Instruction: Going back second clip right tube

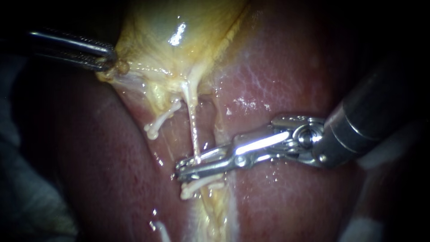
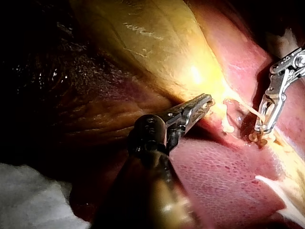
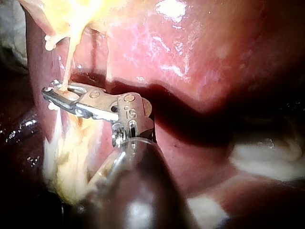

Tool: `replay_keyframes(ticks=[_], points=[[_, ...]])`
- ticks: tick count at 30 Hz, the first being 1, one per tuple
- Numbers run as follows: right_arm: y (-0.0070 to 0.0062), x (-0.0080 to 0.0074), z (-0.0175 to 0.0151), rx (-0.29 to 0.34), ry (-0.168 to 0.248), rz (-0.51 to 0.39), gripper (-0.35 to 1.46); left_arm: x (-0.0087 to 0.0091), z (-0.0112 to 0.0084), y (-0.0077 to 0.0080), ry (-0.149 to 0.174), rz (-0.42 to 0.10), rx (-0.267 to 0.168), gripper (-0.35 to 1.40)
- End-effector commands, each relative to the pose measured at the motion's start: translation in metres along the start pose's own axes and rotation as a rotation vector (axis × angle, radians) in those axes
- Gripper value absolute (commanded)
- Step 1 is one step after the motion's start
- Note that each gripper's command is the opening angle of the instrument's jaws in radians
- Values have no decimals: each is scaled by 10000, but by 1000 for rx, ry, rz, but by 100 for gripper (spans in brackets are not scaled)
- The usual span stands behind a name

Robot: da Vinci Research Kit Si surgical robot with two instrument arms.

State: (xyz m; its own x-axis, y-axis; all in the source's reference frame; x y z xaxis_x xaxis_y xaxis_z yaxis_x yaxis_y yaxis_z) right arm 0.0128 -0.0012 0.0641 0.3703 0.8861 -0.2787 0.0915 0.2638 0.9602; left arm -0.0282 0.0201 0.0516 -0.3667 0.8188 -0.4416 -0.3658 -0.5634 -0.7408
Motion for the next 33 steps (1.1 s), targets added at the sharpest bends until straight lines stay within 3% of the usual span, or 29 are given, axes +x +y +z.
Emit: replay_keyframes(ticks=[1,2,6,9,16,19,23,33], points=[[0,0,0,0,0,0,-35,0,-1,0,0,0,1,-35],[0,0,1,2,2,0,-30,0,-1,0,0,0,1,-35],[5,0,7,-8,5,-50,26,0,-1,0,0,0,0,-35],[11,0,14,-29,16,-112,41,0,-1,0,0,0,0,-35],[23,-2,12,-101,40,-210,45,0,-1,0,0,0,0,-35],[27,-1,9,-176,38,-251,46,0,-1,0,0,0,0,-35],[28,-2,4,-231,15,-297,48,0,-1,0,0,0,0,-35],[25,-7,-9,-260,15,-362,49,-1,-3,-1,1,0,2,-35]])
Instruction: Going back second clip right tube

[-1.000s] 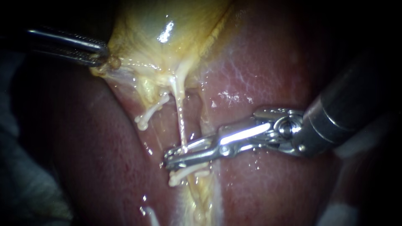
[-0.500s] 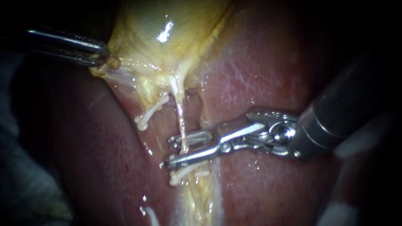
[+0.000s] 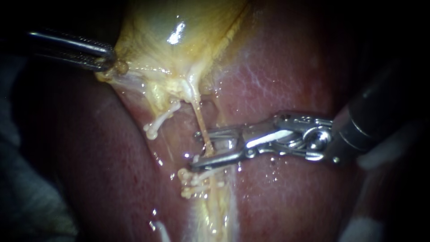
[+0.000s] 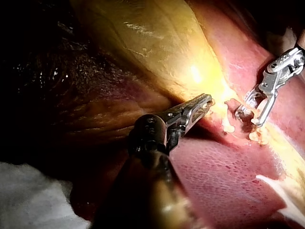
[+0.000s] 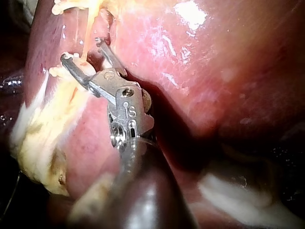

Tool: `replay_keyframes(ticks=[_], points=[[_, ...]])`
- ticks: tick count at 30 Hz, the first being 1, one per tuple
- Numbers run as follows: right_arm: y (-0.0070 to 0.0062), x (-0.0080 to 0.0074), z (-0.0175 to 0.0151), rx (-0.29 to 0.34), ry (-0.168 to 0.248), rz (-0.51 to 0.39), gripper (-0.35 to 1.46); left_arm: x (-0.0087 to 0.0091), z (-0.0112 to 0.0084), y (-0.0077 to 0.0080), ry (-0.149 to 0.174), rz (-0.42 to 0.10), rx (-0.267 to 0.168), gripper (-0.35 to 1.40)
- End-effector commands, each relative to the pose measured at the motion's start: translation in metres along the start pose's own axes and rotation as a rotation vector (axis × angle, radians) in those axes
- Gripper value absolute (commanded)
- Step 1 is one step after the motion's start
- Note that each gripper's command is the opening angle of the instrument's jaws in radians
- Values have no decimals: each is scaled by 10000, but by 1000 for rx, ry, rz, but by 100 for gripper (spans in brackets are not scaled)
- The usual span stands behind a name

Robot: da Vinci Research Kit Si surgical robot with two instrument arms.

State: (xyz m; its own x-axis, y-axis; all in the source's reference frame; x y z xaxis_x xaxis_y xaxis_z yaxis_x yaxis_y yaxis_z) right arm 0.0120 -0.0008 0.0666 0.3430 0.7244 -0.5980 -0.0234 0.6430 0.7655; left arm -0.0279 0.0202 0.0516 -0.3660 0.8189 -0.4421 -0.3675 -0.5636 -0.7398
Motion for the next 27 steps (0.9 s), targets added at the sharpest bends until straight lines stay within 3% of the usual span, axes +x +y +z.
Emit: replay_keyframes(ticks=[1,10,21,27], points=[[1,0,-1,-3,0,-5,49,0,0,0,0,0,0,-35],[-5,-3,-10,0,-7,-72,49,0,-1,-2,1,0,3,-35],[-46,-1,-6,123,-55,-108,49,0,-1,-2,1,1,3,-35],[-56,1,-2,154,-66,-116,49,0,-1,-3,1,1,2,-35]])
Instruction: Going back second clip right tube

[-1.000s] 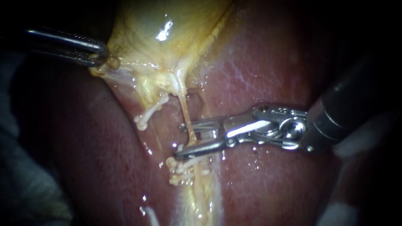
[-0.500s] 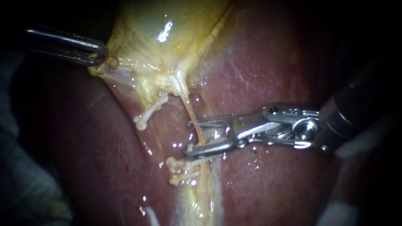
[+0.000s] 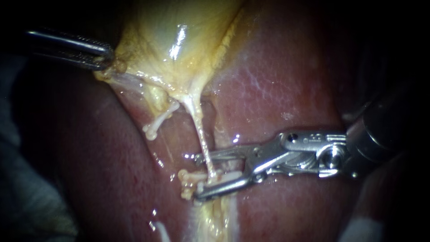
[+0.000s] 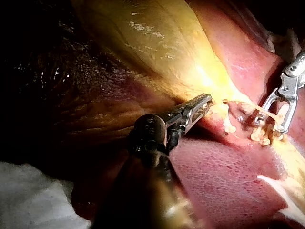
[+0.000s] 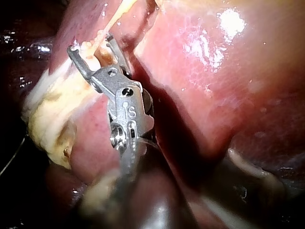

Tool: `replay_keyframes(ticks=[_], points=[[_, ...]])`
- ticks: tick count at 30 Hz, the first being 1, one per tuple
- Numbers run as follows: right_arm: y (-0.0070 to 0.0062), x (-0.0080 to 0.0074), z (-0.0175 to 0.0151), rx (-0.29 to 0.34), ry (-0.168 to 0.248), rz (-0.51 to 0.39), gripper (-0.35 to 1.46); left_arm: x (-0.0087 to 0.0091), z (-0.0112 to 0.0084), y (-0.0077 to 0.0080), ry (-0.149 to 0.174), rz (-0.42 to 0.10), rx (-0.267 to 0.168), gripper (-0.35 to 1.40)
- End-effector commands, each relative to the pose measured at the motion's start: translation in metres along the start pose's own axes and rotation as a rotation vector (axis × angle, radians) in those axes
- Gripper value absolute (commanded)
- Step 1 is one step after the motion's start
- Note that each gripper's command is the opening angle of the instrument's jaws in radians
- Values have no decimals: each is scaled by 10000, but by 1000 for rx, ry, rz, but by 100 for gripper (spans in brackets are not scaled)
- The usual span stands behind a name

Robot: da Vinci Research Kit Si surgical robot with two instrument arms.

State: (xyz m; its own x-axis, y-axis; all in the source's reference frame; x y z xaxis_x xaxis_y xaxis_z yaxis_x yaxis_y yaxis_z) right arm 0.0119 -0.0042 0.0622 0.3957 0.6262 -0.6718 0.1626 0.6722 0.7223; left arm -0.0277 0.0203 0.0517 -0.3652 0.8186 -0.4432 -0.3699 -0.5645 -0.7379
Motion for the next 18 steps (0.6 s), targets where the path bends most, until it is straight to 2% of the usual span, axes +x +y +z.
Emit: replay_keyframes(ticks=[1,8,18], points=[[0,0,0,2,-1,0,49,0,0,0,0,0,-1,-35],[-2,1,-1,35,-4,-5,50,-1,-1,-1,0,6,-1,-35],[-17,5,5,113,-2,-32,50,-1,-1,-1,-1,6,-1,-35]])
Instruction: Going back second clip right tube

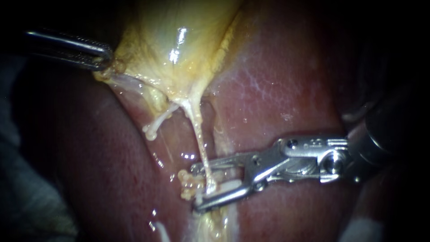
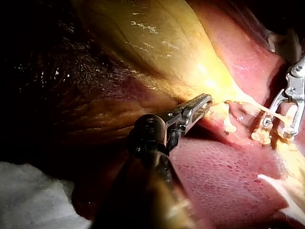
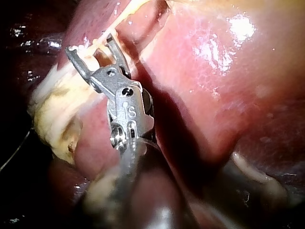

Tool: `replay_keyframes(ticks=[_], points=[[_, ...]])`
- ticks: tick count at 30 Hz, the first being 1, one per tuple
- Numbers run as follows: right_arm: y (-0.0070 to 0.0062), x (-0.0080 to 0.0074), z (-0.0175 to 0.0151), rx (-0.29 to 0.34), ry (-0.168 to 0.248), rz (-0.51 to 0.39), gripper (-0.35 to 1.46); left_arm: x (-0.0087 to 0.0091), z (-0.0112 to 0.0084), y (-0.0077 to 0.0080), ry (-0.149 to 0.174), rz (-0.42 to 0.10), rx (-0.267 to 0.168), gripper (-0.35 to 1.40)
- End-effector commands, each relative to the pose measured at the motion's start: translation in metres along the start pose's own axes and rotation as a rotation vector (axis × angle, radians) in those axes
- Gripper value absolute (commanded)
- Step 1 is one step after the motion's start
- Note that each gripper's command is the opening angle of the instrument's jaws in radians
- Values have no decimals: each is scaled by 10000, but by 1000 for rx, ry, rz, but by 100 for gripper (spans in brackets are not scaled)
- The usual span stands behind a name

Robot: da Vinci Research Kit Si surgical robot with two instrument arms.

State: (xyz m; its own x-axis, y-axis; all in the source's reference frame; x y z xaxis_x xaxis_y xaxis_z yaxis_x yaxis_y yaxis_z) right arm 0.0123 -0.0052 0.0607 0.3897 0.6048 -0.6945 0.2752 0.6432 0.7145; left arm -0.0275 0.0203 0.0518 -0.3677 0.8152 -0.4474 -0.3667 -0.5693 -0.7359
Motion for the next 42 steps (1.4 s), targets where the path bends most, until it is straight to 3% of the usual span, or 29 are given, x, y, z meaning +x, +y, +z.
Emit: replay_keyframes(ticks=[1,13,19,29,34,42], points=[[0,0,0,8,-3,-3,50,0,0,0,0,0,0,-35],[-3,5,-1,31,25,-9,50,0,-1,0,0,0,0,-35],[4,4,-2,25,30,-8,49,0,-1,0,0,0,0,-35],[30,4,-4,-100,36,2,49,0,-1,0,0,0,0,-35],[45,3,-4,-204,30,18,50,0,0,0,0,0,0,-35],[52,2,-9,-240,32,-6,50,0,0,0,0,0,0,-35]])
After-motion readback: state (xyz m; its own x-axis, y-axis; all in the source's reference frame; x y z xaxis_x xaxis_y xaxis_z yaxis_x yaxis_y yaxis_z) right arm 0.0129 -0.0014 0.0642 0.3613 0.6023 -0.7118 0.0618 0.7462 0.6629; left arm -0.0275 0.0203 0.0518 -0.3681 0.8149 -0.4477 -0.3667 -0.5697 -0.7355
